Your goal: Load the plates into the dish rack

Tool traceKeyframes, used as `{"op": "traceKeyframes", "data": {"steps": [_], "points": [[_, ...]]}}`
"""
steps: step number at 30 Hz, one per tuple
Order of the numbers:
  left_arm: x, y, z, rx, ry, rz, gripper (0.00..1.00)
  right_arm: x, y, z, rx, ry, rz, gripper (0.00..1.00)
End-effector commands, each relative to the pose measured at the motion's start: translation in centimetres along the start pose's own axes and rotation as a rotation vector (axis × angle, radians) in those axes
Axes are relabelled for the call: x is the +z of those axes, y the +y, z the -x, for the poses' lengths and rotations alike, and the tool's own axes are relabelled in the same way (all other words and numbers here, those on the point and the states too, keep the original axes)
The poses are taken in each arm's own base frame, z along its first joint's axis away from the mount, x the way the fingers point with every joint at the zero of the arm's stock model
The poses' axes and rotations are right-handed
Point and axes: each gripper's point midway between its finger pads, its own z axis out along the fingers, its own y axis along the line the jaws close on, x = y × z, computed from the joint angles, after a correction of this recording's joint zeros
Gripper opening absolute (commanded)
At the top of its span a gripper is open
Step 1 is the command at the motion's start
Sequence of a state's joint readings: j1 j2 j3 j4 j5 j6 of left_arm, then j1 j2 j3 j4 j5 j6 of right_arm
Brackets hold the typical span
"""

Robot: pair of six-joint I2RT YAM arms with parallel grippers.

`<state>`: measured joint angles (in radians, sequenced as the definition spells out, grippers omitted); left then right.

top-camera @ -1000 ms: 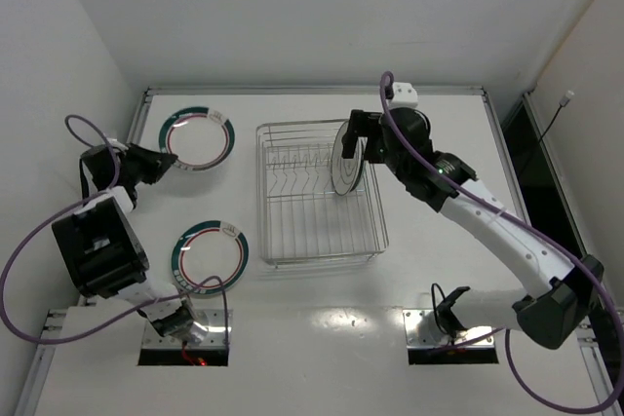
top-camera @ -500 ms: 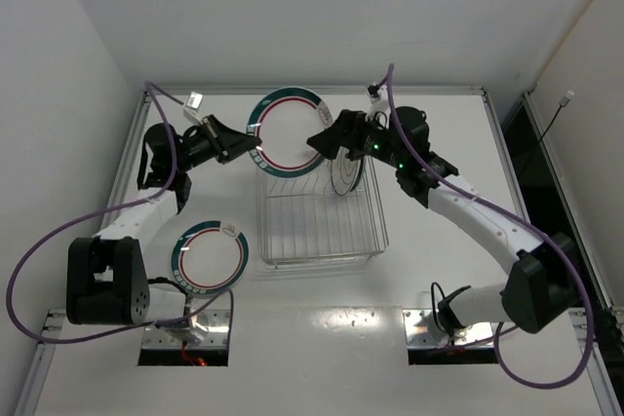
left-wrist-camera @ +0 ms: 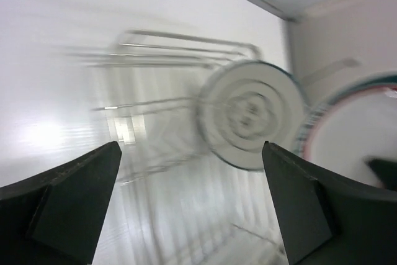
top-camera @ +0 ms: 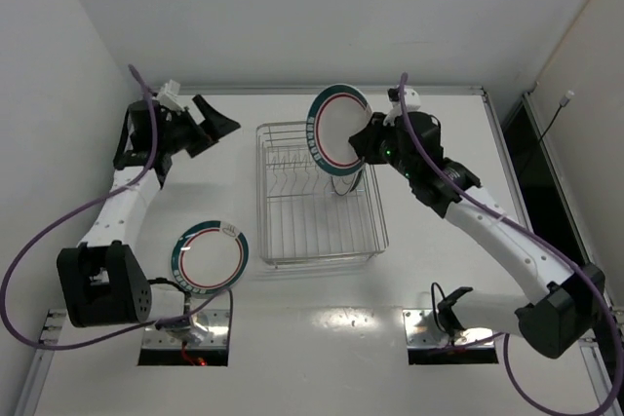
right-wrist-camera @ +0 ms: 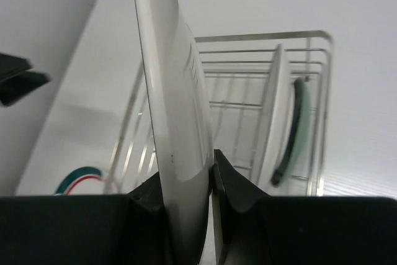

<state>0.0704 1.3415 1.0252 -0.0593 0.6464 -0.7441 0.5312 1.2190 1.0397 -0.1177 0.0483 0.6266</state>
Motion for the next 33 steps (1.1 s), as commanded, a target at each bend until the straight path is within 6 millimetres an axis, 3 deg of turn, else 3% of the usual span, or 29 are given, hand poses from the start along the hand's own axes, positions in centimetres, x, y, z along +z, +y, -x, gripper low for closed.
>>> {"op": "traceKeyframes", "data": {"steps": [1,5,11,17,21,27,29,30,33], "points": [[-5.8,8.0,-0.7,0.053,0.017,0.492,0.97,-1.1,-2.5,3.3,-0.143,-0.086,-0.259,0.00],[-8.5,11.2,-1.8,0.006,-0.012,0.613,0.99,0.3,-3.2,2.2,-0.217,0.001,-0.384,0.00],[-10.7,13.7,-4.5,-0.015,0.042,0.709,0.99,2.1,-4.1,0.2,-0.363,0.069,-0.557,0.00],[-11.5,13.9,-5.8,-0.012,0.036,0.717,0.99,3.3,-4.2,-0.8,-0.416,0.102,-0.605,0.00],[-11.8,14.4,-5.9,-0.012,0.034,0.744,0.99,4.4,-4.6,-2.1,-0.432,0.140,-0.611,0.00],[-12.0,15.4,-7.8,-0.037,0.078,0.765,0.99,6.7,-5.3,-5.4,-0.411,0.234,-0.569,0.00],[-12.1,15.1,-7.7,-0.041,0.066,0.761,0.99,7.6,-5.1,-5.3,-0.366,0.240,-0.563,0.00],[-12.1,15.1,-7.7,-0.041,0.066,0.761,0.99,8.1,-5.3,-6.9,-0.368,0.300,-0.561,0.00],[-12.3,15.4,-8.1,-0.090,0.067,0.763,0.99,9.0,-5.9,-7.3,-0.346,0.345,-0.563,0.00]]}}
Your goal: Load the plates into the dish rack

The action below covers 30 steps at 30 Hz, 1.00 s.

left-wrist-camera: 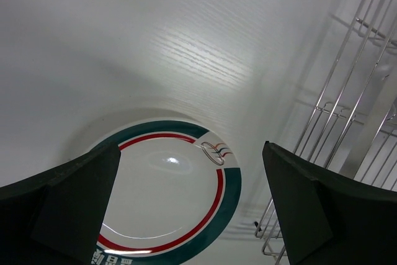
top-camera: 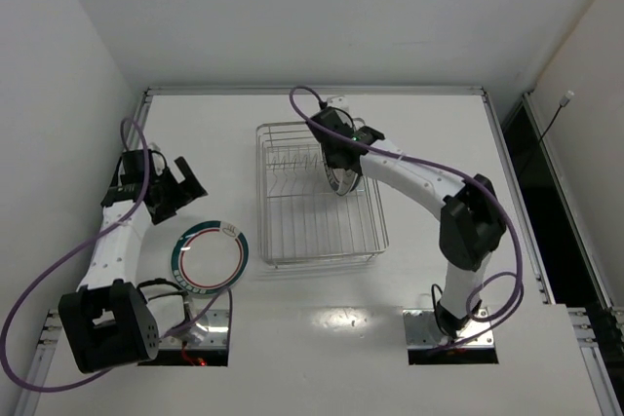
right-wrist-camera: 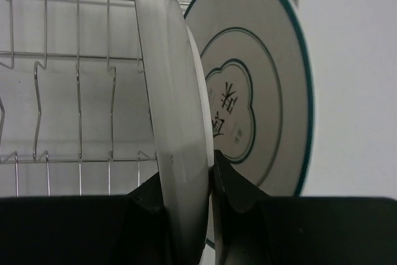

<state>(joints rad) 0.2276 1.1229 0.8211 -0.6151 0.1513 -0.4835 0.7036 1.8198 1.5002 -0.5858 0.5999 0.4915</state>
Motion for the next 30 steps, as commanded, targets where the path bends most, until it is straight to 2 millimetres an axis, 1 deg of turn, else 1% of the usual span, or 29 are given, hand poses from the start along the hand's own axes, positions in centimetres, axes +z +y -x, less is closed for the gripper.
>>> {"op": "traceKeyframes", "data": {"steps": [1,2,3,4,6,7,8,9,10,11,13,14,15,16,17,18,20,21,22,23,24,25,26,27,28,29,30], "points": [[-0.3,0.5,-0.6,-0.055,0.011,-0.016,0.99,0.3,0.8,1.2,0.045,0.020,0.039,0.00],[-0.2,0.3,-1.1,-0.066,0.027,-0.028,0.99,0.6,0.8,0.7,0.036,0.035,0.033,0.00],[-0.1,0.8,-1.4,-0.100,0.037,-0.025,0.99,0.5,0.9,0.7,0.036,0.039,0.043,0.00],[-0.2,0.6,-1.4,-0.120,0.044,-0.046,0.99,0.7,0.6,0.8,0.042,0.040,0.037,0.07],[0.3,1.2,-2.4,-0.171,0.079,-0.048,0.99,0.1,1.1,1.3,0.056,0.031,0.081,0.14],[0.4,1.5,-3.0,-0.202,0.102,-0.064,0.99,0.1,1.1,1.3,0.056,0.031,0.081,0.21],[0.4,1.7,-3.4,-0.213,0.112,-0.068,0.99,-0.1,0.8,1.6,0.067,0.028,0.089,0.24],[0.6,1.6,-3.8,-0.233,0.124,-0.083,0.99,-0.7,0.6,2.1,0.072,0.019,0.092,0.30],[0.6,1.8,-4.0,-0.247,0.131,-0.086,0.99,-0.7,0.3,2.0,0.068,0.023,0.079,0.33],[0.7,1.8,-4.4,-0.251,0.143,-0.093,0.99,-1.3,0.2,2.7,0.076,0.009,0.084,0.37],[1.0,2.4,-5.4,-0.303,0.171,-0.079,0.99,-2.7,-0.5,4.3,0.088,-0.030,0.088,0.46],[1.0,2.4,-5.9,-0.318,0.191,-0.089,0.99,-3.4,-0.6,4.5,0.087,-0.025,0.098,0.52],[1.0,2.4,-6.2,-0.331,0.199,-0.098,0.99,-4.0,-0.8,5.1,0.092,-0.034,0.101,0.52],[0.8,2.5,-6.6,-0.344,0.207,-0.103,0.99,-5.0,-1.0,6.3,0.106,-0.058,0.110,0.52],[0.4,2.6,-6.1,-0.344,0.176,-0.108,0.99,-6.0,-1.3,7.0,0.118,-0.076,0.126,0.52],[0.0,2.5,-6.4,-0.348,0.186,-0.104,0.99,-6.8,-1.6,7.8,0.122,-0.098,0.133,0.54],[-0.3,2.9,-6.5,-0.344,0.172,-0.080,0.99,-7.9,-1.7,8.3,0.134,-0.117,0.162,0.54],[-0.6,3.0,-6.8,-0.351,0.163,-0.069,0.99,-9.0,-2.2,9.0,0.148,-0.142,0.171,0.54],[-0.8,3.2,-7.0,-0.350,0.159,-0.058,0.99,-9.4,-2.1,9.1,0.154,-0.151,0.185,0.54],[-1.3,3.5,-6.7,-0.339,0.121,-0.039,0.99,-10.1,-2.6,9.3,0.162,-0.165,0.190,0.54],[-1.8,3.8,-6.3,-0.316,0.094,-0.020,0.99,-10.7,-2.6,9.9,0.173,-0.185,0.207,0.54],[-2.7,4.0,-5.7,-0.302,0.068,0.015,0.99,-10.9,-2.7,9.8,0.177,-0.192,0.210,0.54],[-3.1,4.7,-5.3,-0.269,0.033,0.078,0.99,-11.0,-2.8,9.9,0.182,-0.201,0.213,0.54],[-3.5,4.8,-5.1,-0.267,0.023,0.090,0.99,-11.4,-2.8,10.0,0.185,-0.206,0.224,0.54],[-3.9,4.9,-5.5,-0.256,0.035,0.111,0.99,-11.5,-2.8,10.0,0.188,-0.213,0.226,0.54],[-3.9,5.2,-6.0,-0.341,0.040,0.168,0.99,-11.8,-3.0,9.9,0.200,-0.216,0.229,0.54],[-4.1,6.4,-6.3,-0.379,0.033,0.244,0.99,-11.6,-2.7,9.8,0.200,-0.216,0.238,0.54]]}}
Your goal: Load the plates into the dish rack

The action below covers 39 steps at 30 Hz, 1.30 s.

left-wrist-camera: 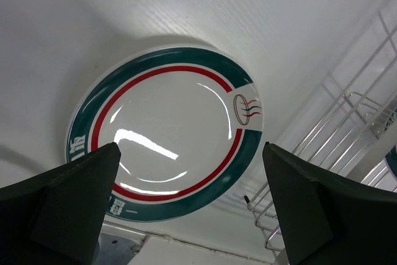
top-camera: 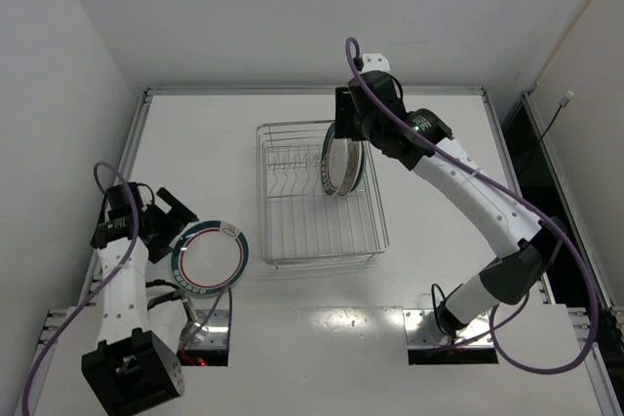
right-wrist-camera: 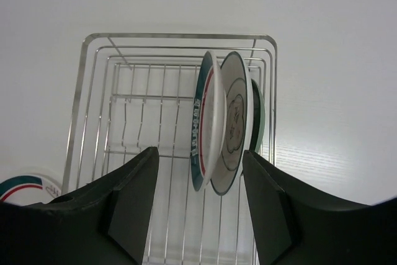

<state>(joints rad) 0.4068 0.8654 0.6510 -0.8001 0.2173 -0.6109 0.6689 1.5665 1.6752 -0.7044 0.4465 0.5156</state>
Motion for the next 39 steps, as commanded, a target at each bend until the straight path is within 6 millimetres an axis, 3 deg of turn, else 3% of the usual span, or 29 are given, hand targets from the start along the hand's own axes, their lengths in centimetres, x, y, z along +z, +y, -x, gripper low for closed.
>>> {"op": "traceKeyframes", "data": {"steps": [1,4,8,11,15,18,21,24,30,34,39], "points": [[-1.2,2.0,-0.5,-0.105,-0.023,0.160,0.99,-0.4,0.5,0.5,0.017,-0.028,0.046,0.54],[-1.6,2.0,-1.1,-0.127,-0.014,0.183,0.99,-0.5,0.9,0.4,0.017,-0.020,0.068,0.54],[-1.7,3.6,-2.4,-0.207,0.039,0.313,0.99,-1.1,2.1,0.8,0.027,-0.022,0.120,0.54],[-1.2,3.2,-2.8,-0.246,0.046,0.334,0.99,-1.4,2.4,0.6,0.023,-0.004,0.142,0.54],[0.8,4.2,-5.0,-0.327,0.107,0.376,0.99,-1.9,3.0,0.9,0.025,0.003,0.179,0.54],[1.7,5.2,-5.5,-0.327,0.135,0.452,0.99,-2.5,2.9,1.5,0.005,-0.003,0.181,0.54],[2.3,5.3,-5.5,-0.310,0.143,0.487,0.99,-3.2,2.3,2.3,0.007,-0.023,0.180,0.54],[3.4,4.2,-5.4,-0.295,0.143,0.455,0.99,-3.3,2.4,2.4,0.020,-0.032,0.184,0.54],[6.7,4.7,-9.0,-0.271,0.289,0.479,0.97,-3.7,1.7,1.6,0.035,-0.035,0.188,0.54],[9.1,3.3,-9.0,-0.223,0.325,0.462,0.91,-3.5,0.6,0.7,0.038,-0.020,0.166,0.54],[11.8,-1.3,-6.8,-0.140,0.326,0.407,0.88,-3.3,-0.3,0.5,0.046,-0.012,0.153,0.54]]}}
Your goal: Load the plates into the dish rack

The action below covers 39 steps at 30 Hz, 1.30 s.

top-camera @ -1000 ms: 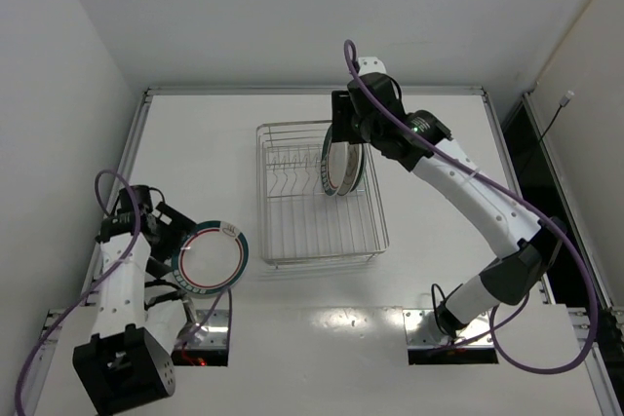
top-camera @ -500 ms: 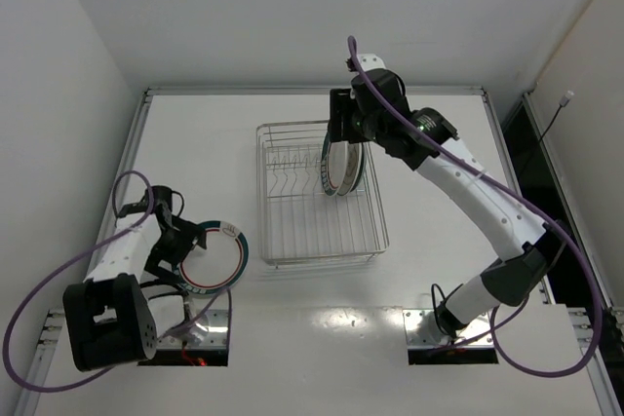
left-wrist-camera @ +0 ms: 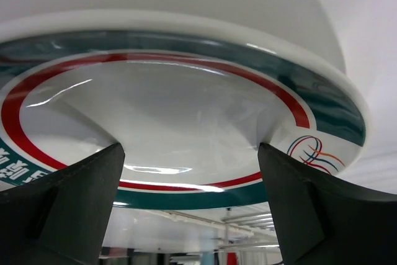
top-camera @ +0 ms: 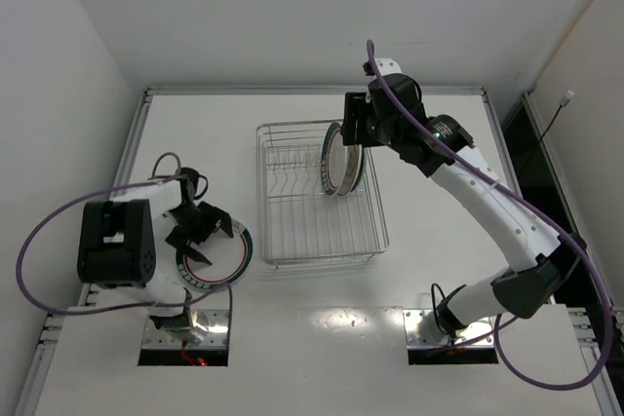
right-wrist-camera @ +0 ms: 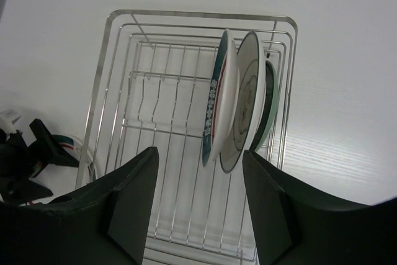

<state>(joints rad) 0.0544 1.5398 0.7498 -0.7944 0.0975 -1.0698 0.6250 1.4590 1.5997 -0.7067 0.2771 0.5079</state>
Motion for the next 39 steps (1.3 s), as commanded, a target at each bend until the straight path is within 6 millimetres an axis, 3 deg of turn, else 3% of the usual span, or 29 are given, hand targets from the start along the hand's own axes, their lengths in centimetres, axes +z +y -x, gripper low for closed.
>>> {"op": "traceKeyframes", "data": {"steps": [1,2,5,8,10,11,14,16,17,19,20,22,25,26,28,31,39], "points": [[2.5,-3.5,3.0,0.043,-0.110,-0.007,0.87,-0.8,-0.4,1.2,0.023,-0.045,0.014,0.54],[1.8,-5.0,3.8,0.055,-0.124,-0.028,0.87,-0.6,-0.4,0.8,0.021,-0.036,0.011,0.54],[1.9,-6.8,5.1,0.074,-0.154,-0.025,0.87,-0.7,-1.0,0.8,0.026,-0.037,0.001,0.54],[2.0,-9.8,7.2,0.115,-0.181,-0.045,0.82,-0.7,-1.1,0.7,0.032,-0.037,0.014,0.54],[1.6,-11.0,8.5,0.135,-0.208,-0.058,0.72,-0.5,-1.2,0.3,0.030,-0.027,0.011,0.54],[1.0,-11.0,8.7,0.133,-0.212,-0.043,0.71,-0.5,-1.4,0.4,0.035,-0.026,0.010,0.54],[-1.9,-11.7,10.7,0.133,-0.299,-0.075,0.71,-0.6,-1.5,0.2,0.035,-0.025,0.010,0.54],[-4.1,-11.5,10.9,0.143,-0.346,-0.091,0.71,-0.8,-1.4,0.3,0.037,-0.033,0.023,0.54],[-6.7,-11.2,11.5,0.126,-0.416,-0.131,0.71,-0.6,-1.3,0.0,0.037,-0.028,0.031,0.54],[-7.9,-9.6,10.8,0.104,-0.447,-0.137,0.74,-0.6,-1.4,0.2,0.044,-0.039,0.036,0.54],[-9.7,-9.2,10.2,0.094,-0.471,-0.194,0.80,-0.6,-1.2,0.3,0.045,-0.045,0.049,0.54],[-8.3,-6.8,8.9,0.063,-0.422,-0.205,0.83,-0.7,-1.0,0.3,0.045,-0.041,0.060,0.54],[-8.1,-5.6,6.6,0.058,-0.350,-0.308,0.84,-0.3,-0.8,0.0,0.043,-0.029,0.065,0.54],[-6.9,-4.5,5.6,0.046,-0.326,-0.296,0.84,-0.3,-0.8,0.0,0.043,-0.029,0.065,0.54],[-6.8,-3.5,4.9,0.029,-0.335,-0.330,0.84,-0.4,-0.7,0.0,0.043,-0.026,0.074,0.54],[-6.4,-3.1,4.2,0.023,-0.328,-0.359,0.87,-0.4,-0.7,0.0,0.043,-0.026,0.074,0.54],[-2.6,-2.1,2.5,0.007,-0.226,-0.325,0.87,-0.1,-0.5,-0.3,0.041,-0.015,0.079,0.54]]}}
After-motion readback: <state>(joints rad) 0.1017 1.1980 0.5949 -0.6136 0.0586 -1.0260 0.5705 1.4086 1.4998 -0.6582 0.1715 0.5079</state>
